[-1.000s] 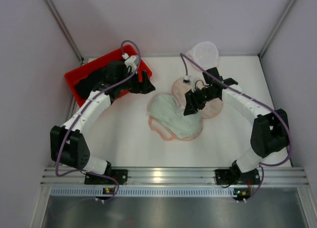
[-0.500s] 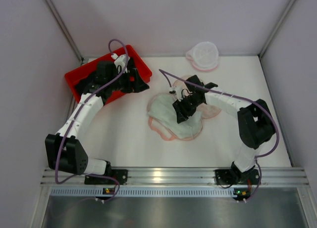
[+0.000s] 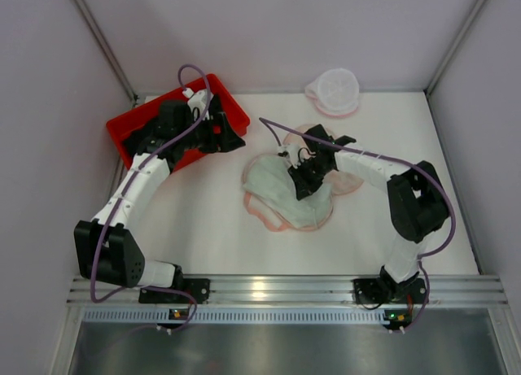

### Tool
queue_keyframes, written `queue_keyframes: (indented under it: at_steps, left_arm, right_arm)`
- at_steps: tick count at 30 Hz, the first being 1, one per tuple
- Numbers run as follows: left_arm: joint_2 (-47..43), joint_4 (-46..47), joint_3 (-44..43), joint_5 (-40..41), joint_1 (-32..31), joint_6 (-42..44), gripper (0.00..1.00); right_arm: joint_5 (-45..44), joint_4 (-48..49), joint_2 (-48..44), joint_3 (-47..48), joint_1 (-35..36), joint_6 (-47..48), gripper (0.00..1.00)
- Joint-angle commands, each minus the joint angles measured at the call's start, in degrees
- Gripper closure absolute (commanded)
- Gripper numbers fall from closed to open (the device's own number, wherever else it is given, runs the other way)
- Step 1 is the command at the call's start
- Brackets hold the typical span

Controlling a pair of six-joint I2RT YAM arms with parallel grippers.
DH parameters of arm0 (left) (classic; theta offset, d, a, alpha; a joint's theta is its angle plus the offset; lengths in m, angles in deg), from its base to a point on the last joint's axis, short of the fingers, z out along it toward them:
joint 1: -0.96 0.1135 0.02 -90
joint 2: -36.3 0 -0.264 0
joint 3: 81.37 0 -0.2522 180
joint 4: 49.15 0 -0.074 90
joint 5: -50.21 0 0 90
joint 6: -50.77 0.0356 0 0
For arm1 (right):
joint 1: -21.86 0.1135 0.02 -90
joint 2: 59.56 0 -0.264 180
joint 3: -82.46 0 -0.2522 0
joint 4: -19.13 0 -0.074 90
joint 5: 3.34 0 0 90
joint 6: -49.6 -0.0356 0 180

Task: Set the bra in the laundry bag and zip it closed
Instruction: Adjust the bra in the laundry bag.

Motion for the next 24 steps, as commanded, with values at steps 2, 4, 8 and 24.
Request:
queue_keyframes:
  at_steps: [2, 4, 8, 24]
  left_arm:
    - [-1.57, 0.73, 0.35, -0.07, 0.39, 0.04, 0.11]
    - [-1.65, 0.73, 0.35, -0.25, 0.57, 0.04, 0.11]
    - [-1.74, 0.73, 0.61, -0.33, 0.66, 0.13, 0.11]
    - [-1.13, 0.73, 0.53, -0.07, 1.18, 0.74, 0.11]
  right_arm:
    - [4.52, -2.24, -2.32, 4.56, 1.06, 1.37, 0.98]
    - [5.14, -3.20, -3.90, 5.61, 0.97, 1.19, 1.00]
    - [6.80, -4.17, -5.93, 7.20, 0.79, -0.12, 1.00]
    - [14.45, 0.13, -3.66, 11.86, -7.29, -8.74, 1.00]
